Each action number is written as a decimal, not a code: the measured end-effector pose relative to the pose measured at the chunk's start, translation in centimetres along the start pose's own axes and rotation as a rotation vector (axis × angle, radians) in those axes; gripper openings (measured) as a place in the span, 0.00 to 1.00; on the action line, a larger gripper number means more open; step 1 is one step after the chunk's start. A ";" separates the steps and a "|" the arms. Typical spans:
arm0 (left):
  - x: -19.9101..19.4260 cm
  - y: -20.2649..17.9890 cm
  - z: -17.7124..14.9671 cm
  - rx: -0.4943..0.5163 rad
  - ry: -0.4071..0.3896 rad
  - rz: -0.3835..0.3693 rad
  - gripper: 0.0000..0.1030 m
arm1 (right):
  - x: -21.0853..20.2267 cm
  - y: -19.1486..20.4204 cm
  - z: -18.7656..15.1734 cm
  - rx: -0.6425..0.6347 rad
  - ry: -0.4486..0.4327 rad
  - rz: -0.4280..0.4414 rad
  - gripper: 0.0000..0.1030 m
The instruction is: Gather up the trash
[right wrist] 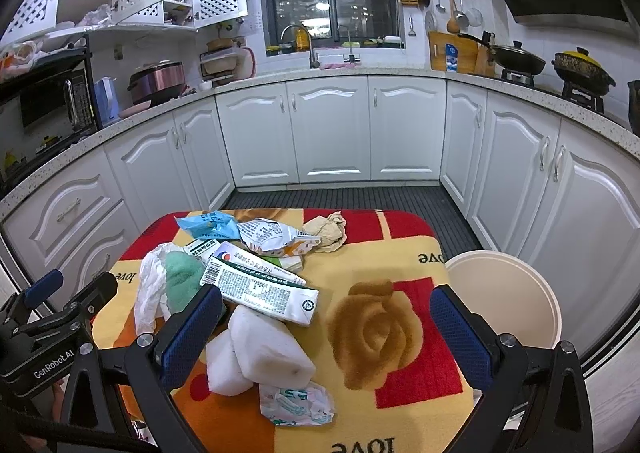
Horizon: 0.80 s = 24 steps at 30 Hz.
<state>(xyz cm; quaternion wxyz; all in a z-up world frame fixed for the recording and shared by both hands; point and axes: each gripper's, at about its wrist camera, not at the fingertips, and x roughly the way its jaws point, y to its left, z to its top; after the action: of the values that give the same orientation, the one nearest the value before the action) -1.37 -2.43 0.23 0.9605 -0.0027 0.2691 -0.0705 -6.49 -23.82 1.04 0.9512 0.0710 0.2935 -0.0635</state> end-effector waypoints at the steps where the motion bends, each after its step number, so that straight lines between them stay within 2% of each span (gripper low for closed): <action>1: 0.0 0.0 -0.1 0.000 0.000 0.003 0.99 | 0.0 -0.1 0.0 0.001 0.000 -0.001 1.00; 9: 0.3 0.0 -0.1 -0.006 0.011 0.012 0.99 | 0.0 -0.5 0.0 0.022 -0.002 0.012 1.00; 19: 0.4 0.0 -0.2 -0.008 0.019 0.012 0.99 | 0.1 0.1 0.0 -0.012 0.080 -0.019 1.00; 24: 0.7 0.1 -0.5 -0.011 0.029 0.015 0.99 | 0.3 0.1 -0.2 -0.003 0.036 -0.004 1.00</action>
<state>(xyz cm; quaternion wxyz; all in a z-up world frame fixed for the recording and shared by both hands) -1.00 -2.42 -0.58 0.9570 -0.0052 0.2833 -0.0619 -6.35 -23.74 0.71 0.9458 0.0699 0.3106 -0.0637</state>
